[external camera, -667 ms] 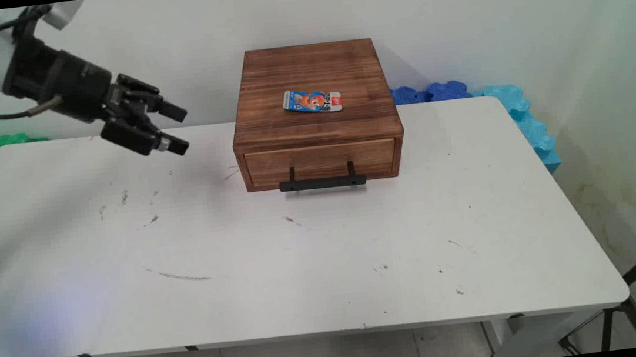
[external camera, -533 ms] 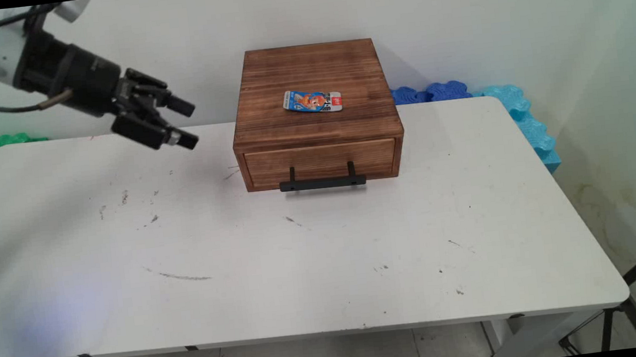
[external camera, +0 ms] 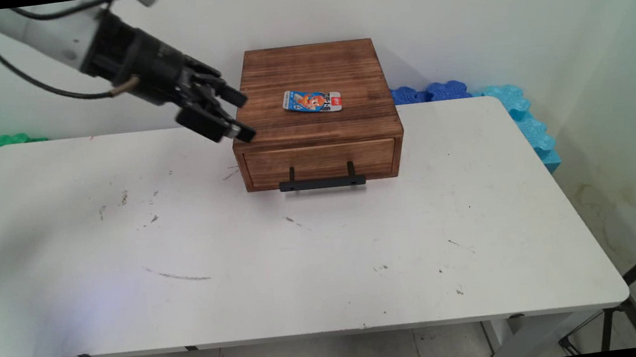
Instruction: Open the drawer
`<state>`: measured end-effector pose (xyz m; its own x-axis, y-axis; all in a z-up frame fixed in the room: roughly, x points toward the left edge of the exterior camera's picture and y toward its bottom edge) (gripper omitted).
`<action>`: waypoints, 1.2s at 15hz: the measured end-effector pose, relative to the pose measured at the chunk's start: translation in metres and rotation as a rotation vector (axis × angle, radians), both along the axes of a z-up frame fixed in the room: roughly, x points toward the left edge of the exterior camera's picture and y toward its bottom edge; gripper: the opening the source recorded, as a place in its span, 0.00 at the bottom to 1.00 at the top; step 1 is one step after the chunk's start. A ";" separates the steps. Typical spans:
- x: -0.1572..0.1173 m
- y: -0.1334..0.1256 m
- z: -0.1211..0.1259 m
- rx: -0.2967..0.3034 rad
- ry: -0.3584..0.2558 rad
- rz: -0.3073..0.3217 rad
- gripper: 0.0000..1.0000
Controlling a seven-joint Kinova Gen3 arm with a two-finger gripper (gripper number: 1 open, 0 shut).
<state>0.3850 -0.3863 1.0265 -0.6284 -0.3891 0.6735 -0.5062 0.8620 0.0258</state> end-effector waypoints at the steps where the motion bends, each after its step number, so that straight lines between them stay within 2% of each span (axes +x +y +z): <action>1: -0.011 -0.004 -0.003 -0.004 -0.021 -0.015 1.00; 9: -0.073 -0.037 -0.053 -0.025 -0.202 -0.129 1.00; 13: -0.091 -0.053 -0.082 -0.034 -0.281 -0.168 1.00; 18: -0.104 -0.066 -0.115 -0.028 -0.341 -0.195 1.00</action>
